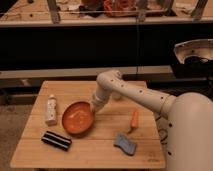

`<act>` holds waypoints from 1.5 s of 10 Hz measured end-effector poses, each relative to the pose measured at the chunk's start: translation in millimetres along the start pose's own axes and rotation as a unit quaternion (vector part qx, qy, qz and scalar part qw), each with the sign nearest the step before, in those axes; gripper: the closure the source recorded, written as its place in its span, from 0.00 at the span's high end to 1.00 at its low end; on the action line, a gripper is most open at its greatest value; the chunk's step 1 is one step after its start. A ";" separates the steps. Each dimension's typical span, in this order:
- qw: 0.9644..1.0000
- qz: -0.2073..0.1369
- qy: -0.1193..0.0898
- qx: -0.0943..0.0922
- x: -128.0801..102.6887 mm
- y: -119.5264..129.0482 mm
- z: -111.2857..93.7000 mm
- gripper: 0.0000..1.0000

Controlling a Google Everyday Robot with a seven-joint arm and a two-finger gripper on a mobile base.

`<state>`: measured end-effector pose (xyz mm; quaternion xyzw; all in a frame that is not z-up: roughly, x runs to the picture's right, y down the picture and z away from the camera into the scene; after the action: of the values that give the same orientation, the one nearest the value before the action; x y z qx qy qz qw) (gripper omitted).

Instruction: Drag the ceramic bowl in a circle

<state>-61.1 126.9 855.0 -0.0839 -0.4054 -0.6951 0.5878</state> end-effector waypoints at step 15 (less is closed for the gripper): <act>0.994 0.100 0.045 0.030 -107.3 76.2 -39.2 0.00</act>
<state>52.1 182.8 801.0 -0.0754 -0.3887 -0.6236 0.6741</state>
